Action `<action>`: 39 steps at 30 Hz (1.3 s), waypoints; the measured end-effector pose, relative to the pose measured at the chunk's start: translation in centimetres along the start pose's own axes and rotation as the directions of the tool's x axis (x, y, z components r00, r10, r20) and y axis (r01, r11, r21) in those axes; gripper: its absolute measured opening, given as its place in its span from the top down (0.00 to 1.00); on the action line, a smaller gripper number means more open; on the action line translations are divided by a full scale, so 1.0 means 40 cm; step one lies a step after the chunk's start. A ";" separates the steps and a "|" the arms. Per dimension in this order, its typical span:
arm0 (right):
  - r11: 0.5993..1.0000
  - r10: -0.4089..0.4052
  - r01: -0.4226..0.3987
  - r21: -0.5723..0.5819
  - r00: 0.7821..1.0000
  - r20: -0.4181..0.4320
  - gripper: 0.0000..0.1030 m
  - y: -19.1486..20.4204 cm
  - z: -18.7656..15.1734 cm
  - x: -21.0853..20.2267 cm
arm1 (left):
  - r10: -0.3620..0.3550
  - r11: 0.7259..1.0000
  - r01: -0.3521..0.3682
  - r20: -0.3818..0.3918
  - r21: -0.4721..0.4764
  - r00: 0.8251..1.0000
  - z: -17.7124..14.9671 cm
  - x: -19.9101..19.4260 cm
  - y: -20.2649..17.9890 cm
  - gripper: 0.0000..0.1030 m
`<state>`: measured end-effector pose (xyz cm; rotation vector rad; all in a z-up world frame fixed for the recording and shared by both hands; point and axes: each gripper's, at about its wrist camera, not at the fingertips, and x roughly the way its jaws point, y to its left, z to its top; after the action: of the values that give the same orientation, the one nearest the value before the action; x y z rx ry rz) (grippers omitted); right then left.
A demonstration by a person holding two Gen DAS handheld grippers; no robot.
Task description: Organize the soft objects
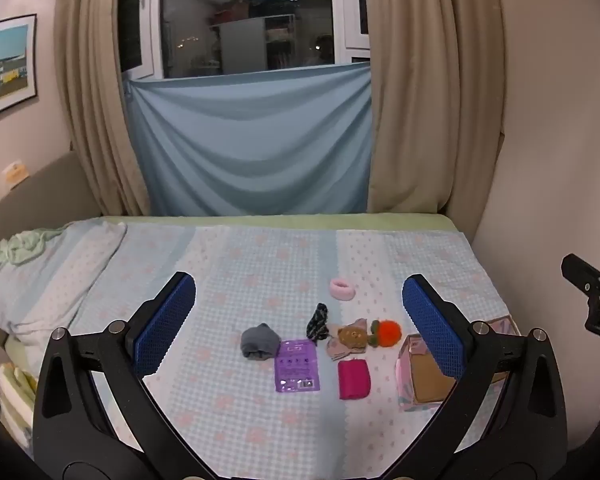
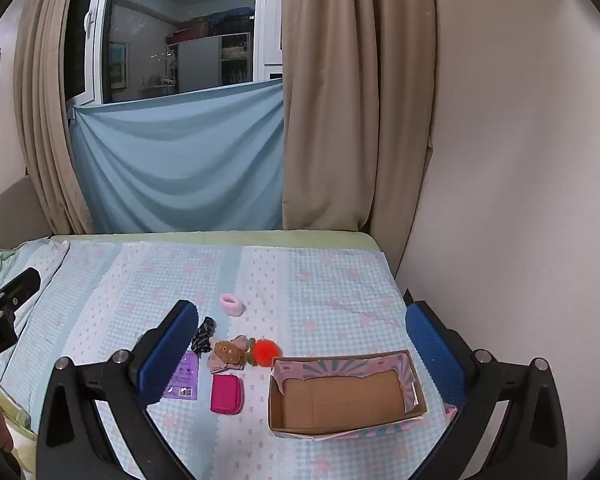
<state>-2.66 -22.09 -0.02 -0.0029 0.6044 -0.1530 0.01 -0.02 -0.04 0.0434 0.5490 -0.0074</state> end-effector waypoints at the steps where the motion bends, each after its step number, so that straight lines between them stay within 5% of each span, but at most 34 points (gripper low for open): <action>1: 1.000 0.002 -0.002 0.004 1.000 0.000 0.00 0.000 0.000 -0.001 | 0.002 1.000 -0.002 -0.003 0.001 1.000 -0.001 0.001 0.000 0.00; 39: 1.000 0.029 -0.029 -0.004 1.000 0.010 0.00 0.012 0.000 0.015 | 0.005 0.999 -0.005 0.000 -0.033 1.000 -0.004 0.021 0.007 0.00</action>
<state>-2.10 -21.70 -0.37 0.0012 0.5945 -0.1239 0.63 0.28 -0.61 0.0123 0.5484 0.0065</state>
